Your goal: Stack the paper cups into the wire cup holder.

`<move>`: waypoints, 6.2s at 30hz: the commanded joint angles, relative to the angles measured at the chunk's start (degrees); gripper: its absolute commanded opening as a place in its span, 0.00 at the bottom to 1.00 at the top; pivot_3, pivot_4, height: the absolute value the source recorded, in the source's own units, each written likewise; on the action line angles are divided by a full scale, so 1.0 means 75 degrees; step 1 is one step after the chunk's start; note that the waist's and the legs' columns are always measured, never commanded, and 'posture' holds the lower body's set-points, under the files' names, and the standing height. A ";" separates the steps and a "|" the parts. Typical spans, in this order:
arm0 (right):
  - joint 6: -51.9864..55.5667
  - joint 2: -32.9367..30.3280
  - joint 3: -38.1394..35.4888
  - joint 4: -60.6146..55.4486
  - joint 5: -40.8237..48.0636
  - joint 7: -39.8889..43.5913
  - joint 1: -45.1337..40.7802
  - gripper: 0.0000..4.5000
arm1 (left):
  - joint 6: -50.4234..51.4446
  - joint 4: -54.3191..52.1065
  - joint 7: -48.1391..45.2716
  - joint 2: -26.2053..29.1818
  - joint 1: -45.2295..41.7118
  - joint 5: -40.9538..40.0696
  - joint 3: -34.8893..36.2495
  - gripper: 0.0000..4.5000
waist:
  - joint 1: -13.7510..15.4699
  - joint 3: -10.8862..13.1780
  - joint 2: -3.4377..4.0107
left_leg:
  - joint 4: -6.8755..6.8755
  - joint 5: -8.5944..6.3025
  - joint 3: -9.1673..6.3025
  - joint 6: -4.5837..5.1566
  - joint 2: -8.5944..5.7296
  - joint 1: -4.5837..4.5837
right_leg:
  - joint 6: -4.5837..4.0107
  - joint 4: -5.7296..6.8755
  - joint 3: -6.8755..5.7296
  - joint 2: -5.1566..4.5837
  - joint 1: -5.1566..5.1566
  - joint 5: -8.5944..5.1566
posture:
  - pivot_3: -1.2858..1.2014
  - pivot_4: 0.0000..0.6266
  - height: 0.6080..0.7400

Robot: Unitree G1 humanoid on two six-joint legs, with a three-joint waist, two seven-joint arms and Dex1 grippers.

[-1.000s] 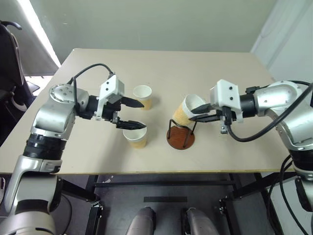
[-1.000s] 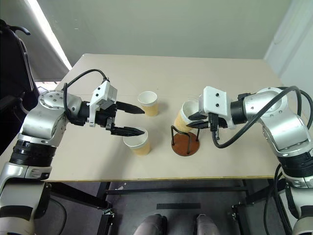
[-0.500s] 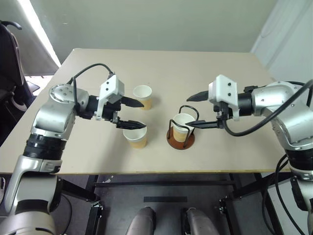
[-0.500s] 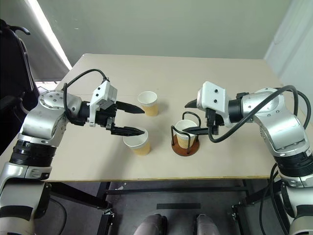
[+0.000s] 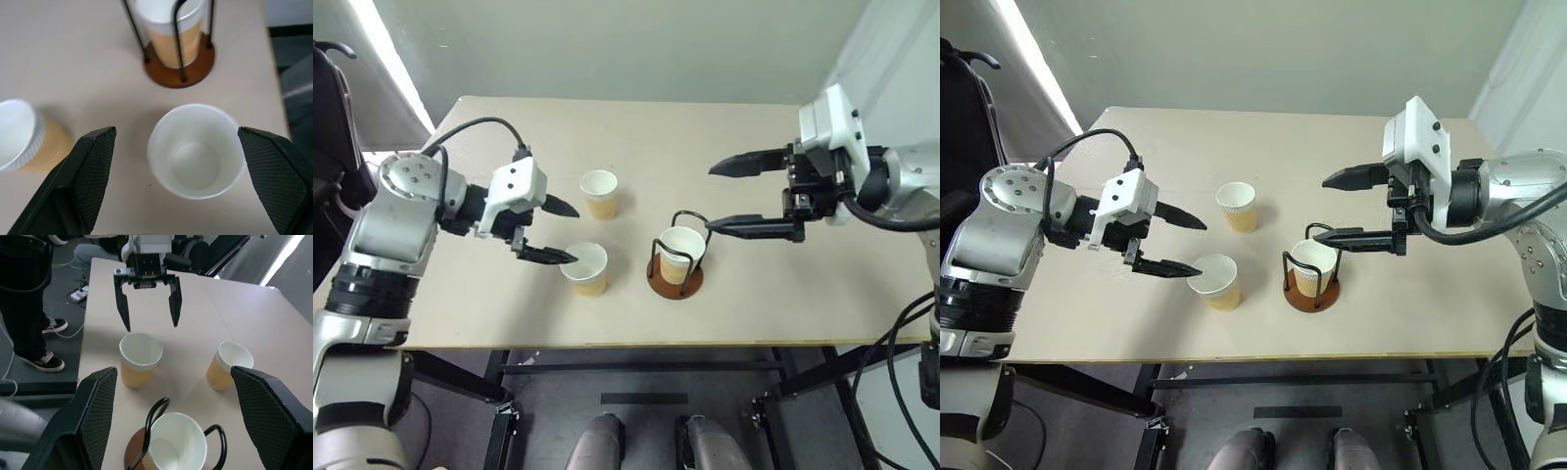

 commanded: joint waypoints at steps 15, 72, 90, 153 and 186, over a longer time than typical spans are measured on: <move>0.0117 -0.0322 -0.0223 -0.0276 0.0488 -0.0144 0.0071 0.83 | -0.0576 -0.0525 -0.0341 0.0431 0.0219 0.0360 -0.0230 0.95 | -0.0008 0.0000 0.0001 | -0.0002 -0.0001 0.0000 0.0001 0.0001 -0.0002 | -0.0003 0.0004 0.0001 0.0000 -0.0006 -0.0002 | 0.52 0.24 1.00; -0.0197 -0.1450 -0.0329 -0.0217 0.0699 0.0579 0.0928 0.84 | -0.2293 -0.0515 -0.0142 -0.0079 0.0135 0.2208 -0.1220 0.91 | -0.0006 0.0000 0.0000 | 0.0002 -0.0002 -0.0001 0.0003 0.0001 -0.0008 | -0.0003 0.0010 0.0000 -0.0001 -0.0009 -0.0001 | 0.52 0.24 1.00; -0.0710 -0.1377 -0.0098 0.0080 0.0352 0.0857 0.0967 0.84 | -0.1659 -0.0313 -0.0484 0.0010 -0.0216 0.1554 -0.1357 0.01 | -0.0005 0.0000 0.0000 | 0.0003 -0.0003 0.0000 0.0003 0.0001 -0.0010 | 0.0002 0.0010 -0.0001 -0.0001 -0.0009 0.0001 | 0.52 0.24 1.00; -0.1334 -0.2901 -0.1382 0.0514 -0.0523 0.0955 0.1922 0.84 | -0.1367 0.2291 -0.0484 -0.1988 -0.4096 -0.1186 -0.3190 0.01 | 0.0074 0.0000 0.0000 | 0.0016 -0.0007 0.0006 0.0014 0.0002 -0.0023 | 0.0109 -0.0005 -0.0001 -0.0004 0.0004 0.0036 | 0.52 0.24 1.00; -0.1211 -0.3164 -0.1959 0.0233 -0.0301 0.0624 0.2282 0.84 | -0.3061 0.3604 -0.0484 -0.2988 -0.4038 0.0033 -0.2990 0.01 | 0.0106 0.0000 0.0001 | 0.0064 -0.0024 0.0009 0.0047 -0.0002 -0.0026 | 0.0157 -0.0003 0.0001 -0.0005 0.0033 0.0019 | 0.52 0.24 1.00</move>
